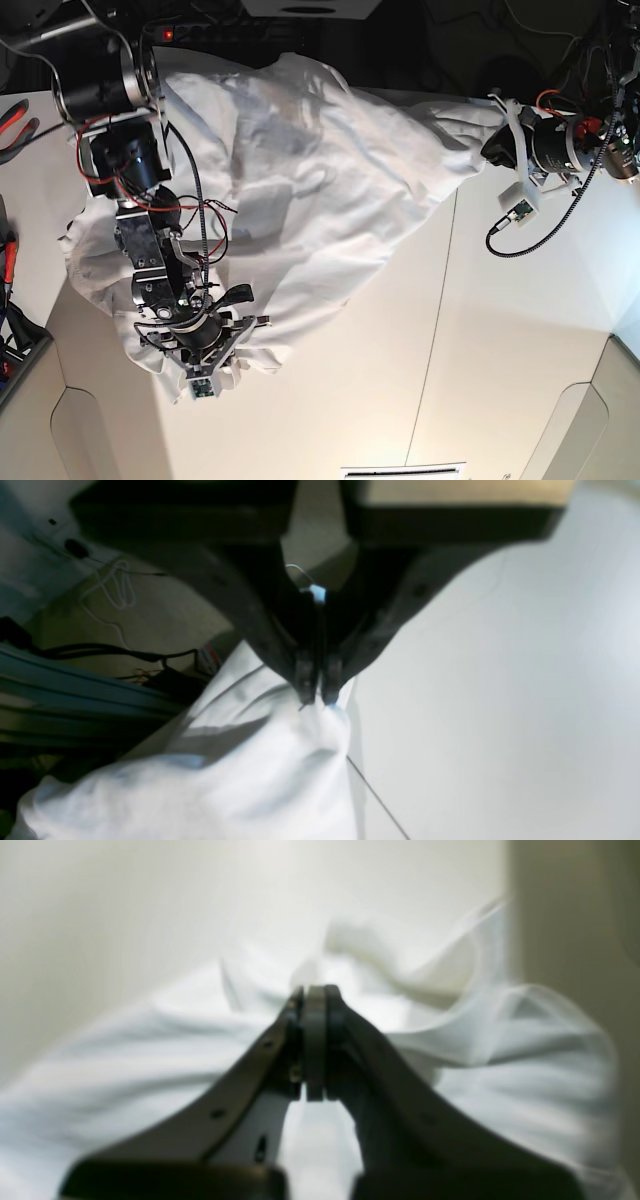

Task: Layout the t-shirt on the table in an organized manner, then fold the t-shirt properly
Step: 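Pull the shirt with both grippers apart to stretch it taut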

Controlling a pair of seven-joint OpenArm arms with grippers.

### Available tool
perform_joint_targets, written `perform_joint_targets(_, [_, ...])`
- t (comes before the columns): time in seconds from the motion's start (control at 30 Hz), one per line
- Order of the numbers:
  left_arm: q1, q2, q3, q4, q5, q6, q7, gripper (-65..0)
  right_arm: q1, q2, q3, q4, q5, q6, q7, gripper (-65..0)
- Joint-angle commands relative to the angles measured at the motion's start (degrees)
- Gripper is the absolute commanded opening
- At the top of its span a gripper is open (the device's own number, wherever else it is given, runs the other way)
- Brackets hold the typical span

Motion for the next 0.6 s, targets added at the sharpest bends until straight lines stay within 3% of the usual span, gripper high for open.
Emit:
perform_joint_targets(0.0, [-0.28,-0.83,-0.5,0.9,-0.46,0.02,-0.63,-65.0,3.28,-0.76,0.2,-3.58,-0.04,0.09,1.84,-65.0])
perform_joint_targets(0.17, [-0.26,-0.85,-0.5,0.9,-0.46,-0.24,-0.55,-65.0,8.57,-1.42,0.2,-21.73,-2.75,-0.46,6.32,-65.0])
perform_joint_targets(0.37, [-0.22,-0.85,-0.5,0.9,-0.46,-1.51,2.03,-65.0,8.7,3.5,0.24,-25.31,-6.47,-10.75,6.82,-65.0])
perform_joint_targets(0.57, [-0.26,-0.98,-0.5,0.9,1.25,-1.51,1.99,-65.0,8.55,8.57,0.5,-25.31,-6.32,-11.08,6.64,-65.0])
